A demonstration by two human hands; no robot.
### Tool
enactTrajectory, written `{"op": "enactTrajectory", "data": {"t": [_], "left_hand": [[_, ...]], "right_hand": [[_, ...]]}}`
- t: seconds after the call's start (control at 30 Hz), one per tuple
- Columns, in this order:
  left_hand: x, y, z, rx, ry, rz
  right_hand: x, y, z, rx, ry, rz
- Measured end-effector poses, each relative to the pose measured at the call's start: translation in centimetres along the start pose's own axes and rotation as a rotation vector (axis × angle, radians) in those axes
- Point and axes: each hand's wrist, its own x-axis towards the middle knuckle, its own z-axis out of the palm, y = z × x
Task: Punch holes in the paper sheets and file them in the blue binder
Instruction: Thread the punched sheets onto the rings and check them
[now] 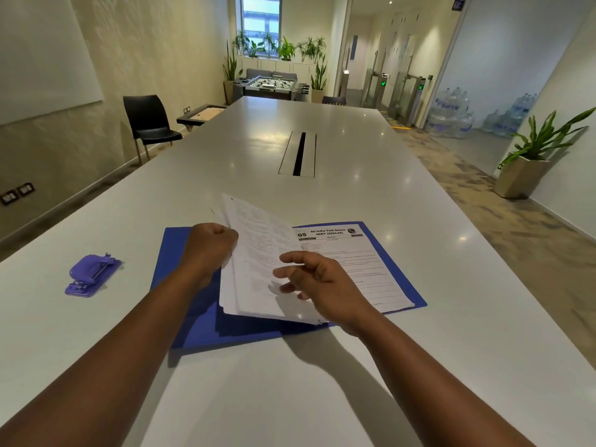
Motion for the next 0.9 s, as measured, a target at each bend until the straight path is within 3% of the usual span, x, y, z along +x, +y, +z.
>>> {"op": "enactTrajectory", "data": {"t": [0.07, 0.13, 0.23, 0.37, 0.5, 0.63, 0.9], "left_hand": [[0.2, -0.2, -0.2, 0.004, 0.016, -0.007], [0.3, -0.4, -0.5, -0.007, 0.044, -0.023], [0.7, -0.6, -0.6, -0.022, 0.070, -0.018], [0.9, -1.0, -0.5, -0.010, 0.091, 0.014], [1.0, -1.2, -0.5, 0.006, 0.101, 0.031], [0.8, -0.8, -0.3, 0.018, 0.094, 0.028], [0.5, -0.4, -0.5, 0.012, 0.089, 0.023]], "right_hand": [[0.3, 1.2, -1.2, -0.053, 0.113, 0.010], [0.7, 3.1, -2.8, -0.282, 0.261, 0.062], [0.7, 5.8, -6.0, -0.515, 0.422, 0.263], [0.2, 9.6, -10.0, -0.709, 0.449, 0.533], [-0.1, 12.2, -12.1, -0.889, 0.424, 0.666], [0.0, 13.2, -12.7, -0.862, 0.459, 0.657], [-0.3, 12.4, -13.3, -0.513, 0.687, 0.492]]}}
